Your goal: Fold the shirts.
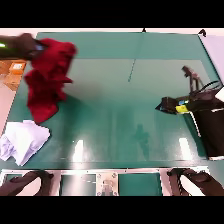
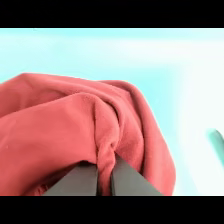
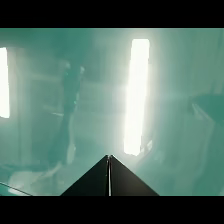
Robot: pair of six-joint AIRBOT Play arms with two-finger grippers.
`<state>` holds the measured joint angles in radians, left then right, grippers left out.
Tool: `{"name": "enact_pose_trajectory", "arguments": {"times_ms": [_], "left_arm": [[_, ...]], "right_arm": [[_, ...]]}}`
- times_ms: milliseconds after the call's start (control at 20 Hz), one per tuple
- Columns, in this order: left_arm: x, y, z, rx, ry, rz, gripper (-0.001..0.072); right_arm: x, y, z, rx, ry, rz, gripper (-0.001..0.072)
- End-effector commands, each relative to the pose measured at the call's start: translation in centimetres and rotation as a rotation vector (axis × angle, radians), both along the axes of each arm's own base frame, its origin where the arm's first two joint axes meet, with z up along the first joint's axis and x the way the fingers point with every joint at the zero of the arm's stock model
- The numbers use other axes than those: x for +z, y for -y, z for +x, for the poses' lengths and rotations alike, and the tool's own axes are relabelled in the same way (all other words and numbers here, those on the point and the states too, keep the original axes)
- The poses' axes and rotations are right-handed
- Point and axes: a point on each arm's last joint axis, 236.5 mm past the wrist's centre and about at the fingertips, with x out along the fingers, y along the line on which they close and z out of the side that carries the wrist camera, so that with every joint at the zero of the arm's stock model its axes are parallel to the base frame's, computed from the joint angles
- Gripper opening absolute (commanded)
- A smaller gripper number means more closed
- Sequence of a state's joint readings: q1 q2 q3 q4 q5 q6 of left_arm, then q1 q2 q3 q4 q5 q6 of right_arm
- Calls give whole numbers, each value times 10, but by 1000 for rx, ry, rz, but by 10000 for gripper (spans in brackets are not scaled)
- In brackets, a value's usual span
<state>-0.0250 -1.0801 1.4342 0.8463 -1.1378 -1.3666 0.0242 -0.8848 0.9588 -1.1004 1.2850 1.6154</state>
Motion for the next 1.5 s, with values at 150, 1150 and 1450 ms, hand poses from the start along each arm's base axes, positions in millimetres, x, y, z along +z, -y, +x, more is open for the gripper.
{"name": "enact_pose_trajectory", "arguments": {"times_ms": [150, 1150, 1450], "left_arm": [[-93, 194, -66, -383, -207, -49, 23], [-176, -153, 19, 238, -480, 319, 698], [-175, -160, 22, 239, -460, 333, 698]], "right_arm": [[73, 1, 17, 13, 162, -2, 22], [-165, -130, -104, -89, -360, 318, 518], [-197, -141, -79, -161, -379, 268, 518]]}}
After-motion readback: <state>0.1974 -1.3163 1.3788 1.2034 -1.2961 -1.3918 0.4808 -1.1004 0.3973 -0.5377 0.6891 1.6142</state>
